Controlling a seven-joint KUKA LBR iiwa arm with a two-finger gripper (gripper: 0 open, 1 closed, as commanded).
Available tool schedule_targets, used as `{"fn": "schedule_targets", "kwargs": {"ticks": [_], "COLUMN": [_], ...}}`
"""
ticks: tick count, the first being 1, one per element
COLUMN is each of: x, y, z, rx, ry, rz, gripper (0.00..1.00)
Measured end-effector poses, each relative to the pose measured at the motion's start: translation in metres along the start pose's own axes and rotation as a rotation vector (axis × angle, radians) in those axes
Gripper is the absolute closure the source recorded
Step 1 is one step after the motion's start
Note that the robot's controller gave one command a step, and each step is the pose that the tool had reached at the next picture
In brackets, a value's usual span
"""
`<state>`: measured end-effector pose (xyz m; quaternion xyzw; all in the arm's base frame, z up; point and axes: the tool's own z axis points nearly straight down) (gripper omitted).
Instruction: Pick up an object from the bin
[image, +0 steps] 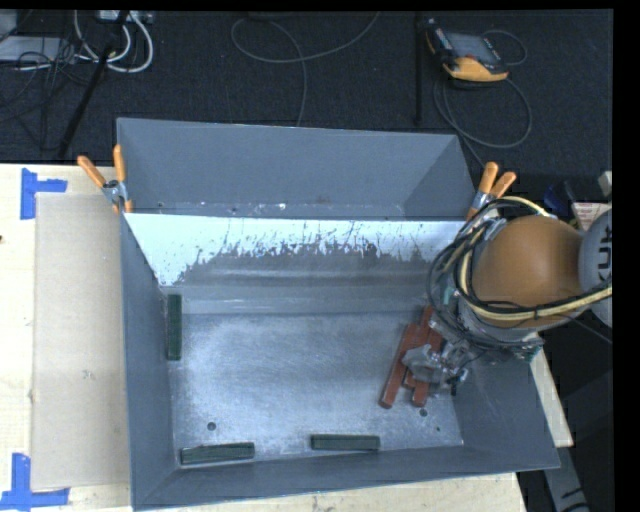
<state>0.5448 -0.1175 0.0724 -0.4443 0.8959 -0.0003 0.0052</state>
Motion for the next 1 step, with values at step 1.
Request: {"fn": "schedule_targets", "kwargs": {"ticks": [1], "x": [-0.0025], "y": [-0.0016], "z": [-0.0695], "rx": [0.0], "ry": [0.005], "rz": [0.004], "gripper": [1.0]}}
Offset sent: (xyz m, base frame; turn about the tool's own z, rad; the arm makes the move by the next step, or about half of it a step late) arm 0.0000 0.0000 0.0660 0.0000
